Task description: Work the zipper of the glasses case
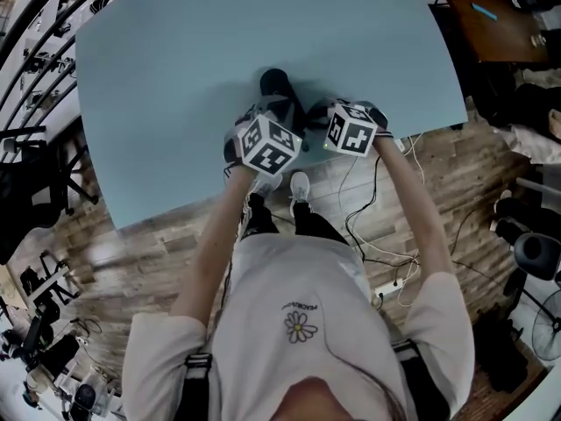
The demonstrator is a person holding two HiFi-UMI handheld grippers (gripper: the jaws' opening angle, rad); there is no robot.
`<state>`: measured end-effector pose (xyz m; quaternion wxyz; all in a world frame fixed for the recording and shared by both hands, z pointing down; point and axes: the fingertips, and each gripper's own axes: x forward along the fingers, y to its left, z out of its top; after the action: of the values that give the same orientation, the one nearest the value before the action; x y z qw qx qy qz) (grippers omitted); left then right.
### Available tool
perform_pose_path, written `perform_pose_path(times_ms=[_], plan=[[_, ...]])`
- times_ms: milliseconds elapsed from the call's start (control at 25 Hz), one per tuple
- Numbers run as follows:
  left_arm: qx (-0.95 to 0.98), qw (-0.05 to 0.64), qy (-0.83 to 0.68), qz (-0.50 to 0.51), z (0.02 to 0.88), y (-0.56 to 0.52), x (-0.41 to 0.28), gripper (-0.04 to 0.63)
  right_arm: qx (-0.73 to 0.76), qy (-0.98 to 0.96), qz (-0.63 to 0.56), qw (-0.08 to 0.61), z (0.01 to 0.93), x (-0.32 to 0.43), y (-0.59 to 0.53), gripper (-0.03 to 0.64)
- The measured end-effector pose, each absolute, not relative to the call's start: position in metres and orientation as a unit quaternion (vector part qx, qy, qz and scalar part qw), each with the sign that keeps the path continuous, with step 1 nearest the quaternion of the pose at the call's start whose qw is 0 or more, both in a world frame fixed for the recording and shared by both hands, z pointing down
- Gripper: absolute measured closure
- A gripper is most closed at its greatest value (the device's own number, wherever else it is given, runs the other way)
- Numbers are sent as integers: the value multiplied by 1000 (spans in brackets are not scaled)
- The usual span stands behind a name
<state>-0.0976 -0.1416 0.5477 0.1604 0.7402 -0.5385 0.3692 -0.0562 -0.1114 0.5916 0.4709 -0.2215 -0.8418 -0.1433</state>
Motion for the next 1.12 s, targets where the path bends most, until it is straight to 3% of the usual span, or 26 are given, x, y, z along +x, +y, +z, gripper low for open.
perform_pose_path(times_ms=[160, 960, 1120], plan=[[737, 160, -540, 374, 550, -143, -98, 580, -208, -852, -122, 465, 587, -53, -118, 603], [751, 141, -513, 392, 552, -142, -99, 580, -148, -871, -80, 462, 587, -61, -69, 607], [769, 102, -482, 406, 534, -145, -102, 580, -113, -847, -151, 497, 589, -41, -90, 609]])
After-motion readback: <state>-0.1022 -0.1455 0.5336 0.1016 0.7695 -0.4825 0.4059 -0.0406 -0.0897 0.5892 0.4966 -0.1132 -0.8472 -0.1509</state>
